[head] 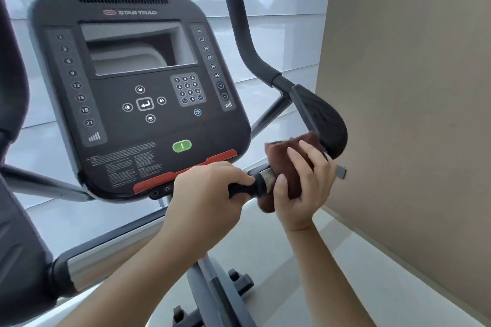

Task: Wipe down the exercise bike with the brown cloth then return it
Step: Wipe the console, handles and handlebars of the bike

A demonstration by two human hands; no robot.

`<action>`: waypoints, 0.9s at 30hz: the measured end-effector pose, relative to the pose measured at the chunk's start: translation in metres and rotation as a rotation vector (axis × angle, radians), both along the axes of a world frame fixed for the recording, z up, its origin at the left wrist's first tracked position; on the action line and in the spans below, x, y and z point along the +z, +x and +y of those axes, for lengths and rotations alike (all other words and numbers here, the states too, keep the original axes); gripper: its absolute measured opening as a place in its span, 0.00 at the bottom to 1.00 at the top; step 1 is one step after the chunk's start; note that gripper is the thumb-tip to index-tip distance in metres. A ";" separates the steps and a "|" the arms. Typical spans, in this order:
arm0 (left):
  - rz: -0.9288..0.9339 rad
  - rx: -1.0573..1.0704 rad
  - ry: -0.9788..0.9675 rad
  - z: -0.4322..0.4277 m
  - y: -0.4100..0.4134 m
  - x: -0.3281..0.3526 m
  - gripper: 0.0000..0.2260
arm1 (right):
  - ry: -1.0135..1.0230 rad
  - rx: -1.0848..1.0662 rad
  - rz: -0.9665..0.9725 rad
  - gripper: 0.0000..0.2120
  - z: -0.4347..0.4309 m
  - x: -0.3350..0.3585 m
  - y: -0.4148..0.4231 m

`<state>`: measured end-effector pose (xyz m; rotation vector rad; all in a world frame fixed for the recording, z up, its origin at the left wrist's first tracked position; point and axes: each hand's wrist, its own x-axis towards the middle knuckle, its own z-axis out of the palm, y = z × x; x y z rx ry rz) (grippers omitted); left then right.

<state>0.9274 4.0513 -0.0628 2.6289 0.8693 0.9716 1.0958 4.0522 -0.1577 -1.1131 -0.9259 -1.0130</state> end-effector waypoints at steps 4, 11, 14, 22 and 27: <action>0.007 -0.003 0.019 0.000 0.000 -0.001 0.12 | -0.045 -0.010 -0.135 0.15 -0.006 -0.001 0.017; -0.008 -0.020 0.061 0.001 0.000 -0.004 0.11 | -0.072 0.000 -0.103 0.14 -0.004 0.001 -0.013; -0.026 -0.046 0.072 -0.001 -0.002 -0.005 0.11 | -0.204 -0.028 -0.176 0.14 -0.016 0.008 -0.004; -0.098 -0.180 -0.005 -0.013 -0.027 -0.006 0.08 | -0.551 -0.135 0.015 0.14 -0.082 0.050 -0.011; -0.033 -0.198 0.157 -0.044 -0.080 -0.028 0.07 | -0.552 -0.175 0.101 0.14 -0.141 0.047 -0.078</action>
